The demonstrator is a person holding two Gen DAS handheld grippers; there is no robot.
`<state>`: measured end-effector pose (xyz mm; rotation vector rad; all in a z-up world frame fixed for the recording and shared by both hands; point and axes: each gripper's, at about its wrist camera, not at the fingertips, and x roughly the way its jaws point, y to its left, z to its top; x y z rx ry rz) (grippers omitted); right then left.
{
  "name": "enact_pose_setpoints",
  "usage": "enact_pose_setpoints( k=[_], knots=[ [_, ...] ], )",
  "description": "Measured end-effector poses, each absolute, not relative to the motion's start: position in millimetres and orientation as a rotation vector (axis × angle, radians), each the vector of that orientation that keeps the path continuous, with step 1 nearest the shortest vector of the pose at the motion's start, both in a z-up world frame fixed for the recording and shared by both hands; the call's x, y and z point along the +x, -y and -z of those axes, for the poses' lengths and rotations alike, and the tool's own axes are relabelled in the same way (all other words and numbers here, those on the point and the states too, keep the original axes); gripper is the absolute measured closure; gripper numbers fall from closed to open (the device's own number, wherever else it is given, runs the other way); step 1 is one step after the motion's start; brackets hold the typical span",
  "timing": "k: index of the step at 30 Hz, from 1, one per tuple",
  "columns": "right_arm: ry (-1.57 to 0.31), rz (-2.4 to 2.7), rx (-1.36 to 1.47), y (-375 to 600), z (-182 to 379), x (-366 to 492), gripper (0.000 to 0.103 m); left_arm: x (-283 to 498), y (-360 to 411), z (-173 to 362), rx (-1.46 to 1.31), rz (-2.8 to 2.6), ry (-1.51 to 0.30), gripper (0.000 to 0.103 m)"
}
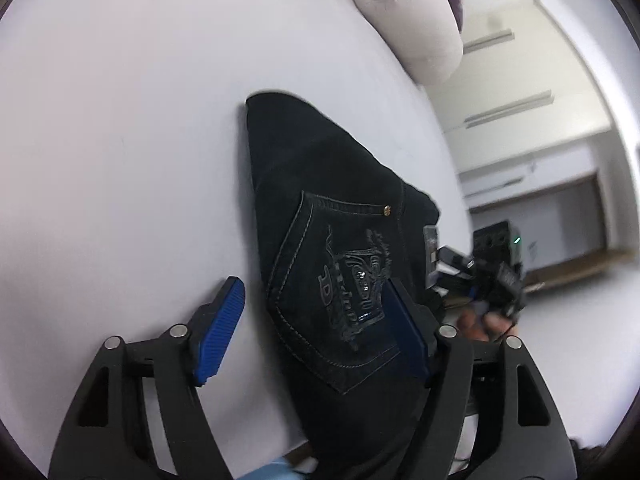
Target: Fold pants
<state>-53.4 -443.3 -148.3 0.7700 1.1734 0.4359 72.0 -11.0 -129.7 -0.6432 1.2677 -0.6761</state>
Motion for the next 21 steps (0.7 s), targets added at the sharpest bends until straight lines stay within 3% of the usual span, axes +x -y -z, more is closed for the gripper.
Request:
enact_pose_setpoints(
  k=[4, 10, 17, 18, 19, 20, 21],
  knots=[
    [-1.177, -0.464, 0.756, 433.5, 148.5, -49.0, 0.025, 80.8, 17.3, 132.1, -0.648, 0.705, -1.295, 0.033],
    [-1.185, -0.453, 0.744, 426.2, 148.6, -45.4, 0.038, 83.6, 11.5, 139.5, -0.739, 0.663, -1.339, 0.033],
    [-1.193, -0.410, 0.715, 428.1, 150.5, -47.3, 0.066, 96.0, 41.7, 146.4, -0.658, 0.713, -1.410, 0.036],
    [-1.187, -0.407, 0.710, 428.2, 149.5, -48.7, 0.067, 98.3, 48.1, 144.4, -0.635, 0.723, -1.420, 0.038],
    [-1.183, -0.401, 0.693, 427.0, 147.4, -50.3, 0.070, 100.9, 52.2, 142.6, -0.612, 0.732, -1.432, 0.048],
    [-1.177, -0.395, 0.671, 424.6, 144.0, -52.1, 0.073, 101.8, 55.0, 141.7, -0.585, 0.723, -1.435, 0.067],
    [-1.171, -0.391, 0.654, 422.6, 141.0, -53.0, 0.074, 102.6, 56.4, 142.3, -0.561, 0.705, -1.439, 0.072]
  ],
)
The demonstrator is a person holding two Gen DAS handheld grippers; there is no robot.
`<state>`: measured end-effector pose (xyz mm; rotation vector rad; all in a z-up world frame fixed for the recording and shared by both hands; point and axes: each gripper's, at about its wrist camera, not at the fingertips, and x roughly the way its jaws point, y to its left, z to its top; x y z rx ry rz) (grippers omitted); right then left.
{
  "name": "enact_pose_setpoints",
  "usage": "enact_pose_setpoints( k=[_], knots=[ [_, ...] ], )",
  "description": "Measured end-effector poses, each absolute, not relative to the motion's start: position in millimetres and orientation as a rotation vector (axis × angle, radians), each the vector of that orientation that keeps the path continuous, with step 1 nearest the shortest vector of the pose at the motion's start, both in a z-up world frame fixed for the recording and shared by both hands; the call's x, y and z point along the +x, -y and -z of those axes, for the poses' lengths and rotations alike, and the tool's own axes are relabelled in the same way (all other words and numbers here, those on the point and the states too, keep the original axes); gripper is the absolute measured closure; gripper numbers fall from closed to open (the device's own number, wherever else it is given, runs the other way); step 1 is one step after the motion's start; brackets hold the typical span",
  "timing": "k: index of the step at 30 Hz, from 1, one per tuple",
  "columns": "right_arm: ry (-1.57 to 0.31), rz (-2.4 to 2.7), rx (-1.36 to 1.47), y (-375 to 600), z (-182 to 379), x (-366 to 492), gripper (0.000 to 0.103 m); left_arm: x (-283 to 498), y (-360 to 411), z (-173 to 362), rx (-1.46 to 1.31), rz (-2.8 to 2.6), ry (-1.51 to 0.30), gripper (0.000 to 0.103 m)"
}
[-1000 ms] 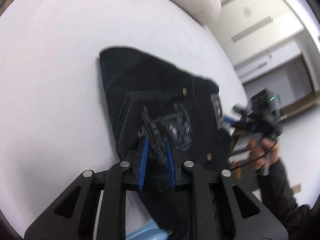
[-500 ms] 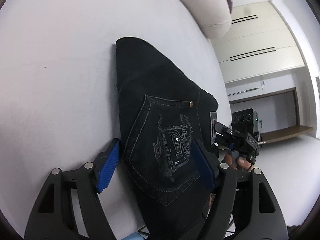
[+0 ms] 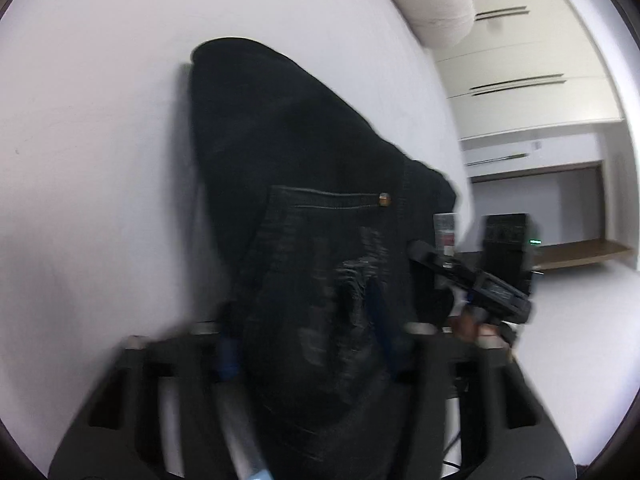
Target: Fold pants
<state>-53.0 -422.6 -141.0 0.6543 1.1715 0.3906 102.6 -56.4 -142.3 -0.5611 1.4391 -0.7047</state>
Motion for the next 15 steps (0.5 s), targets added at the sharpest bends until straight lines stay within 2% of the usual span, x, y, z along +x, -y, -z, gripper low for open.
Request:
enact_pose_setpoints(
  k=[2, 5, 12, 15],
  knots=[
    [-1.155, -0.382, 0.616, 417.9, 132.9, -56.0, 0.081, 103.2, 53.3, 143.4, -0.573, 0.711, -1.436, 0.082],
    [-1.130, -0.377, 0.563, 407.3, 118.7, -60.0, 0.083, 104.8, 47.3, 138.4, -0.591, 0.728, -1.425, 0.086],
    [-1.076, -0.412, 0.466, 376.8, 76.7, -45.6, 0.084, 113.4, 30.9, 97.4, -0.558, 0.737, -1.312, 0.088],
    [-1.033, -0.451, 0.456, 360.9, 54.7, -13.1, 0.084, 115.8, 27.2, 90.2, -0.520, 0.718, -1.251, 0.088]
  ],
)
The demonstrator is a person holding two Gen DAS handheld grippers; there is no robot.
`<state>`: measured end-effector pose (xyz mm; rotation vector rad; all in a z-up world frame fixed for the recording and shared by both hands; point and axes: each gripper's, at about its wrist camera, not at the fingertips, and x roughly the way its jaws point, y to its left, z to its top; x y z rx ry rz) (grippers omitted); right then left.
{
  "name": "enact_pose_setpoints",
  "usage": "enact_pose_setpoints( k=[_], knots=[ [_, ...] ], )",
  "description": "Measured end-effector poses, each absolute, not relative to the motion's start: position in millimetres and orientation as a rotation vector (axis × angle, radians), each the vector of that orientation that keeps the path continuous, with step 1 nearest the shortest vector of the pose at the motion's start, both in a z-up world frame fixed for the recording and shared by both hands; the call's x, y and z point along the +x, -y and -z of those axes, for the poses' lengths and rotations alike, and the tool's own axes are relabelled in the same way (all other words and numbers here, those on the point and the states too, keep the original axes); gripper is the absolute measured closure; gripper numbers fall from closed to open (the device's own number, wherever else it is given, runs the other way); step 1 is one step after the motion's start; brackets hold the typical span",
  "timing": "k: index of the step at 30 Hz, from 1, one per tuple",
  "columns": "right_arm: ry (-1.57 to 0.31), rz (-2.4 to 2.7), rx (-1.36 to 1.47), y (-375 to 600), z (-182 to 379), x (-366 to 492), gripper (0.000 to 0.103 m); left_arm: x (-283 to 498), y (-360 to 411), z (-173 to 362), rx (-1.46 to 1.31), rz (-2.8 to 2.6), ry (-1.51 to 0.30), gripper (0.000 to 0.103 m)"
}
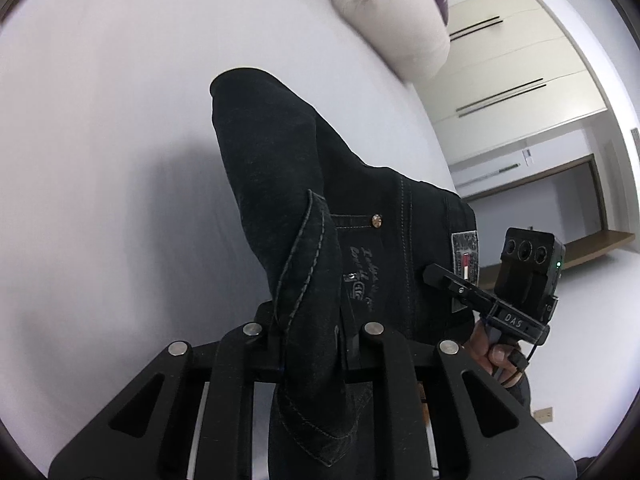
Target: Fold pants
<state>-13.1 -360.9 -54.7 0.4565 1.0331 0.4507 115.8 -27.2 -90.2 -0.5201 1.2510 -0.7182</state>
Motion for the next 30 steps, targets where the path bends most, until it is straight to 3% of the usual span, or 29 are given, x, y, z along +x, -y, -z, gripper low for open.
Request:
enact_pose_setpoints(
  k=[7, 15, 16, 18, 20, 25, 30],
  knots=[
    [-1.000, -0.506, 0.490, 319.7, 45.1, 102.9, 0.084, 164.2, 15.0, 98.2, -0.424, 0.617, -1.172, 0.088],
    [-1.092, -0.499, 0.611, 297.0, 117.6, 203.2, 0.084, 247.8, -20.5, 168.8, -0.465, 0.548, -1.240, 0.087],
    [-1.124, -0.484, 0.625, 297.4, 133.5, 209.5, 0.083, 253.7, -21.2, 183.3, -0.474, 0.537, -1.262, 0.084],
    [-1.179, -0.410, 0.659, 306.2, 165.1, 216.8, 0.070, 259.2, -27.5, 211.9, -0.486, 0.507, -1.292, 0.074],
    [-1.146, -0.444, 0.799, 322.3, 180.7, 214.1, 0.068, 257.8, -37.7, 220.6, -0.542, 0.531, -1.261, 0.073],
    [-1.071, -0.401, 0.818, 353.1, 165.8, 189.5, 0.054, 244.6, -59.1, 208.2, -0.505, 0.453, -1.176, 0.072],
    [-0.898, -0.285, 0.721, 367.0, 107.7, 148.4, 0.052, 177.3, -46.3, 125.1, -0.187, 0.305, -0.887, 0.071]
  ],
)
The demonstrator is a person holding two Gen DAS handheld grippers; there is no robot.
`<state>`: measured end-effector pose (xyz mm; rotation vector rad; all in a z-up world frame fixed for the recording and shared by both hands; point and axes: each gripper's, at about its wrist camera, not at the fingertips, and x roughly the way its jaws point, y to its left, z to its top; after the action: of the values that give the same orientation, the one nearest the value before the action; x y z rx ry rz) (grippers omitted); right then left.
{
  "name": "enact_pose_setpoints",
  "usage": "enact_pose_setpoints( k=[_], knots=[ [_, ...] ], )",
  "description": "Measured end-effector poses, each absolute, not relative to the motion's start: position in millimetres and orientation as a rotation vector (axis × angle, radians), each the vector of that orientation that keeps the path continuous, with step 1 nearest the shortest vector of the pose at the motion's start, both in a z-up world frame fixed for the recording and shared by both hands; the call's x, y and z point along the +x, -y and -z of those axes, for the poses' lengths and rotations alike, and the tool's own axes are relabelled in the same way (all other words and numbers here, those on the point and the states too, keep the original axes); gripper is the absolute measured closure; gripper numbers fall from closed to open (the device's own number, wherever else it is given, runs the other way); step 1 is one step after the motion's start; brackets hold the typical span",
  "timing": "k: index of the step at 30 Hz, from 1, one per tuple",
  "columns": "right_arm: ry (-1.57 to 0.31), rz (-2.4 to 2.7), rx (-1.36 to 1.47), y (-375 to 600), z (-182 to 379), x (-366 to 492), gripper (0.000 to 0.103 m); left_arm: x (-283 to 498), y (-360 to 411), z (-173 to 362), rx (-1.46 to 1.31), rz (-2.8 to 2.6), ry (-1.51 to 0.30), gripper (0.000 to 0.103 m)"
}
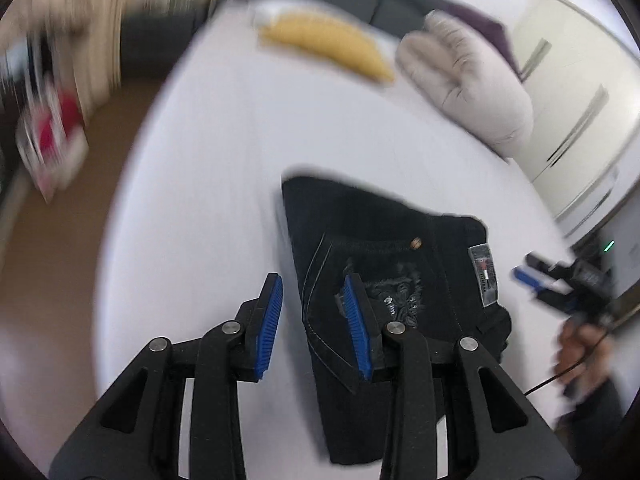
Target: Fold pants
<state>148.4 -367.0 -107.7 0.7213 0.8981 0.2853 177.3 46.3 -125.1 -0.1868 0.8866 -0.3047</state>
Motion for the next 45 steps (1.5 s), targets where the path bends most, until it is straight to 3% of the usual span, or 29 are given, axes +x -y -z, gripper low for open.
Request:
enact_pose_setpoints(
  k=[1, 2, 4, 5, 8, 13, 19, 25, 34, 45],
  knots=[
    [-0.864, -0.258, 0.666, 361.8, 94.4, 141.3, 0.042, 160.6, -35.0, 107.8, -0.139, 0.282, -0.830, 0.053],
    [-0.814, -0.210, 0.597, 355.1, 77.3, 130.6, 0.028, 138.2, -27.4, 88.0, -0.072, 0.239, -0.747, 0.023],
    [-0.687, -0.126, 0.472, 337.4, 40.5, 104.5, 0.019, 102.4, -20.4, 56.3, -0.011, 0.175, -0.619, 0.004],
    [-0.626, -0.108, 0.421, 328.0, 23.9, 92.6, 0.016, 80.3, -14.7, 37.7, 0.019, 0.144, -0.527, 0.000],
    [-0.432, -0.040, 0.233, 291.8, -27.0, 48.2, 0.000, 23.0, 2.1, -3.8, 0.120, 0.024, -0.312, 0.000],
    [-0.162, -0.003, -0.004, 237.4, -96.2, -21.8, 0.000, -24.1, 12.7, -50.6, 0.141, -0.024, -0.348, 0.000],
    [-0.076, -0.002, 0.025, 223.5, -155.6, -90.8, 0.000, -85.9, 2.4, -100.2, 0.113, -0.061, -0.341, 0.000],
    [-0.161, 0.004, 0.105, 219.3, -174.9, -127.0, 0.000, -139.2, -9.7, -139.0, 0.095, -0.029, -0.424, 0.000],
    [-0.347, 0.098, 0.120, 215.1, -138.1, -127.9, 0.000, -135.0, -7.7, -82.6, 0.005, -0.035, -0.686, 0.000],
    [-0.583, 0.123, 0.061, 197.5, -74.8, -104.9, 0.000, -82.8, -2.0, -5.0, -0.015, -0.041, -0.797, 0.000]
  ],
)
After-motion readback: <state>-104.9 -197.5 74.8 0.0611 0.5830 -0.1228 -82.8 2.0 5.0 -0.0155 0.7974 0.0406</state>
